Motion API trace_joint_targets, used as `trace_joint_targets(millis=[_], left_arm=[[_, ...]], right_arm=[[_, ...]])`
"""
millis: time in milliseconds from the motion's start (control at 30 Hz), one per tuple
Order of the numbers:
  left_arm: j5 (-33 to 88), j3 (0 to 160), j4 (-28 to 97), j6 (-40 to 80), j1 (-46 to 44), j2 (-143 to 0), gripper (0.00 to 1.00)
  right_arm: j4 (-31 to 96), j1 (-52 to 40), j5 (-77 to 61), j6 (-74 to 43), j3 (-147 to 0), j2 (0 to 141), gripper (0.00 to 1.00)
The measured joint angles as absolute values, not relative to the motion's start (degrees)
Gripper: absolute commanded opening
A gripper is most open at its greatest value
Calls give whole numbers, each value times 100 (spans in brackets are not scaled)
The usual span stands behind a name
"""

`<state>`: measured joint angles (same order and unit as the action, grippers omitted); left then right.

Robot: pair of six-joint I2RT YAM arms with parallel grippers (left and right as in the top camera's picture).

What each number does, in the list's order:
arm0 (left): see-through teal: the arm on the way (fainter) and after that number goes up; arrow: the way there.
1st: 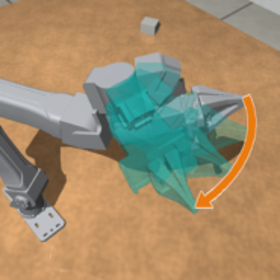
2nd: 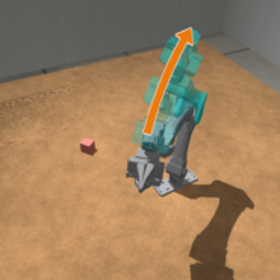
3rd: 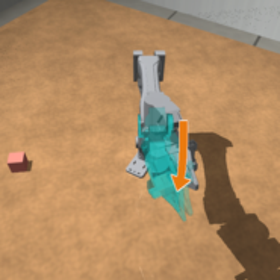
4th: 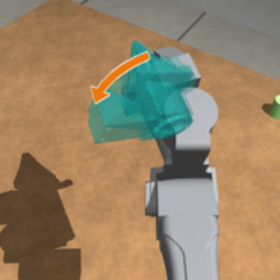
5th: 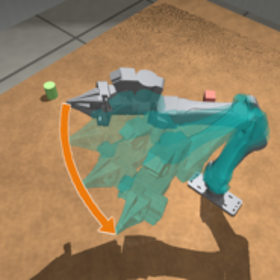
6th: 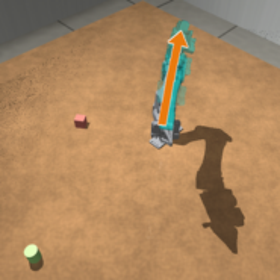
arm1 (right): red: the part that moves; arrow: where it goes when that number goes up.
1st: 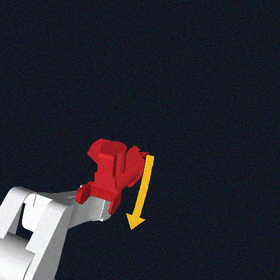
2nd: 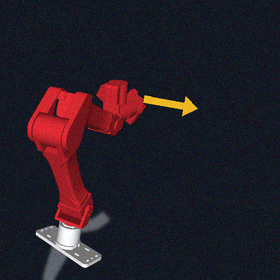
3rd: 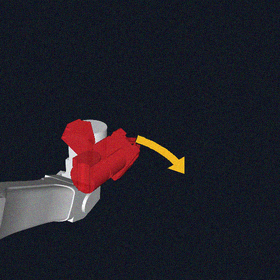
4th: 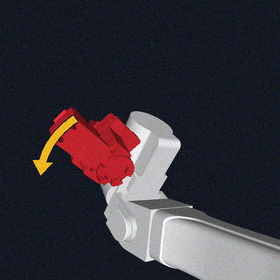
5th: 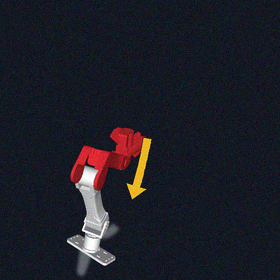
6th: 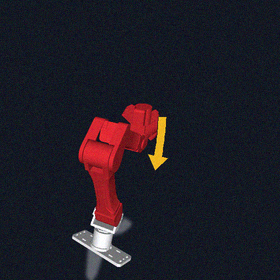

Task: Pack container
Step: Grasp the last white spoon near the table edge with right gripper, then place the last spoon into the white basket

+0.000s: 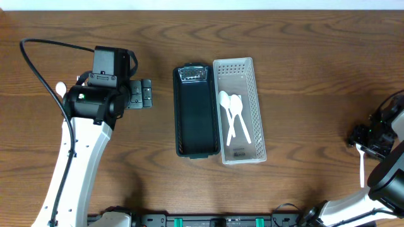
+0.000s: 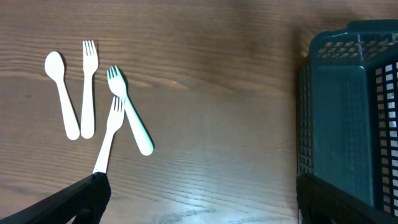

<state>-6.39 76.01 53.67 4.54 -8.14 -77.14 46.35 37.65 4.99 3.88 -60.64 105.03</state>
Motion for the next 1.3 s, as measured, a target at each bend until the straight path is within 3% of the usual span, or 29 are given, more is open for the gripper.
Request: trace_joint_targets(millis=[333, 600, 800, 867, 1300], left_arm=[[-639, 7601, 5365, 454, -814, -7714, 98], [-639, 7601, 5363, 454, -814, -7714, 98], [-639, 7601, 5363, 454, -814, -7714, 98], [-639, 7601, 5360, 454, -814, -7714, 98], [-639, 7601, 5363, 454, -814, -7714, 98]], right_arm=[[4351, 3763, 340, 165, -5907, 10407, 32], [4342, 3730, 301, 38, -5955, 10429, 25], [4473, 3535, 294, -34, -6184, 10567, 3], [4635, 3395, 272, -73, -6340, 10610, 1], [6702, 1085, -158, -513, -10359, 10654, 1]])
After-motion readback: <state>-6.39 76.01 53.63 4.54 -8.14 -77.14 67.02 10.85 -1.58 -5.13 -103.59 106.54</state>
